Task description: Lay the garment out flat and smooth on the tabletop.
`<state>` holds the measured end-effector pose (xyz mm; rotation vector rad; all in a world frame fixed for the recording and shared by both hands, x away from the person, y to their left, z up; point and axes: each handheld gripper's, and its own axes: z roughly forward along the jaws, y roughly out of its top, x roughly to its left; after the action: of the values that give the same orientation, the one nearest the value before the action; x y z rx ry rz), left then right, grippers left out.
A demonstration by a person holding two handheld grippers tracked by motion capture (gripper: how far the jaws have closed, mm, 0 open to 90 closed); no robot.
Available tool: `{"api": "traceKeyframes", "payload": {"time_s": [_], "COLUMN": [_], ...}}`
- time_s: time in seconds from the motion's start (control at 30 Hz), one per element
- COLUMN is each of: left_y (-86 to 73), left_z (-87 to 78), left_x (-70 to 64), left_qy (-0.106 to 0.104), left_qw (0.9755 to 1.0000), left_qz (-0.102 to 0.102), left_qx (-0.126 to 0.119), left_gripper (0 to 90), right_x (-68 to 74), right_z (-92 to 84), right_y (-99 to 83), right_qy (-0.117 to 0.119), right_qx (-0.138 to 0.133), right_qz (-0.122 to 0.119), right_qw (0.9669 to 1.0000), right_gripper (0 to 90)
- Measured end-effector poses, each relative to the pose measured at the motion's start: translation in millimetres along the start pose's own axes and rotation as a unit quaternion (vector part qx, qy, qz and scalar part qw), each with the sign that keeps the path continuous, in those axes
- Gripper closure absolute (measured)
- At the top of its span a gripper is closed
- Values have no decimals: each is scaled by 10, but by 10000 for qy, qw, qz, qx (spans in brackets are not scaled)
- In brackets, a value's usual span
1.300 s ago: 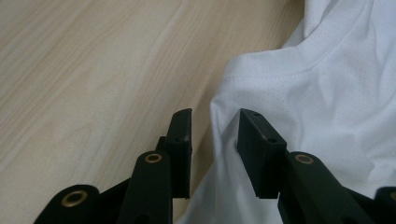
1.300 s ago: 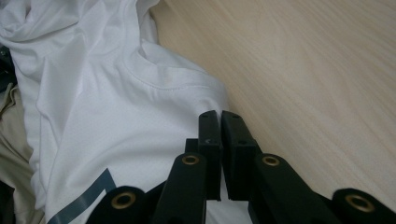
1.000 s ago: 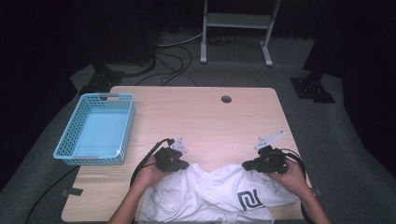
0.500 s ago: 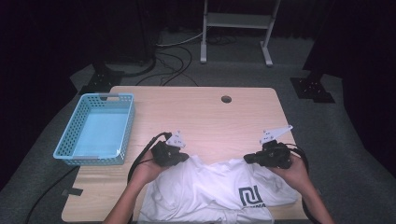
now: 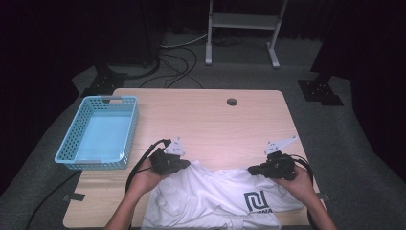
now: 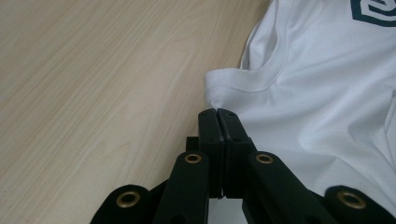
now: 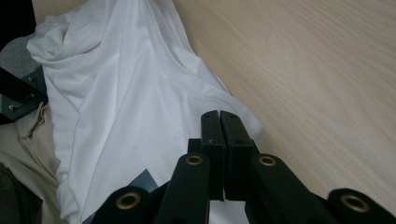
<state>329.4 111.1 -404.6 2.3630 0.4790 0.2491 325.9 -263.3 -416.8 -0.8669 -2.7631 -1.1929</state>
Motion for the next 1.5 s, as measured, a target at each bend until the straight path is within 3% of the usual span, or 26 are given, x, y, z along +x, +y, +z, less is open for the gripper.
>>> {"api": "traceKeyframes", "payload": {"time_s": [0.13, 0.33, 0.67, 0.8, 0.9, 0.97, 1.03, 1.1, 1.17, 1.23, 1.27, 1.3, 1.33, 1.37, 1.4, 1.43, 1.47, 1.5], "left_y": [23, 130, 124, 52, -27, -85, -122, -103, 12, 252, 425, 633, 864, 1094, 1292, 1424, 1497, 1523], "left_z": [-27, -108, -147, -158, -134, -111, -115, -133, -138, -135, -143, -147, -150, -146, -142, -132, -116, -76], "left_x": [28, -18, -111, -211, -292, -309, -289, -221, -78, 175, 338, 520, 713, 898, 1064, 1201, 1292, 1326], "left_qy": [86, 185, 141, -11, -391, -447, -544, -430, -87, 336, 604, 1006, 1463, 1902, 2179, 2162, 2019, 1933], "left_qw": [9999, 9997, 9997, 9999, 9992, 9989, 9984, 9989, 9998, 9991, 9972, 9930, 9856, 9769, 9719, 9714, 9729, 9743], "left_qz": [2, 146, 192, 165, 63, -6, -109, -175, -176, -95, -58, 8, 37, 69, 27, -143, -337, -423], "left_qx": [64, -38, -45, -16, 91, 163, 59, -48, -88, -234, -430, -616, -845, -973, -895, -973, -1071, -1077], "left_gripper": [894, 894, 894, 894, 894, 894, 895, 897, 898, 899, 899, 899, 893, 817, 727, 686, 652, 616], "right_x": [-26, -42, 35, 134, 222, 279, 332, 348, 307, 164, 45, -110, -296, -504, -701, -873, -1011, -1100], "right_z": [-37, -155, -235, -208, -179, -152, -122, -115, -150, -235, -290, -358, -435, -508, -583, -649, -709, -764], "right_y": [14, 44, -22, -96, -146, -183, -214, -217, -152, 30, 182, 380, 636, 935, 1230, 1490, 1686, 1812], "right_qy": [-49, -60, -19, 49, 153, 249, 262, 232, 26, -291, -533, -728, -970, -1408, -1868, -2300, -2654, -2701], "right_qx": [-61, -276, -386, -339, -303, -322, -320, -332, -343, -445, -472, -567, -680, -733, -767, -747, -755, -860], "right_qz": [47, 104, 144, 110, 120, 106, 98, 84, 28, -56, -117, -170, -226, -214, -152, -76, 75, 338], "right_qw": [10000, 9995, 9991, 9994, 9994, 9991, 9991, 9991, 9994, 9986, 9974, 9956, 9927, 9871, 9793, 9703, 9611, 9584], "right_gripper": [894, 895, 897, 897, 897, 896, 897, 897, 897, 897, 898, 898, 897, 888, 824, 751, 653, 636]}}
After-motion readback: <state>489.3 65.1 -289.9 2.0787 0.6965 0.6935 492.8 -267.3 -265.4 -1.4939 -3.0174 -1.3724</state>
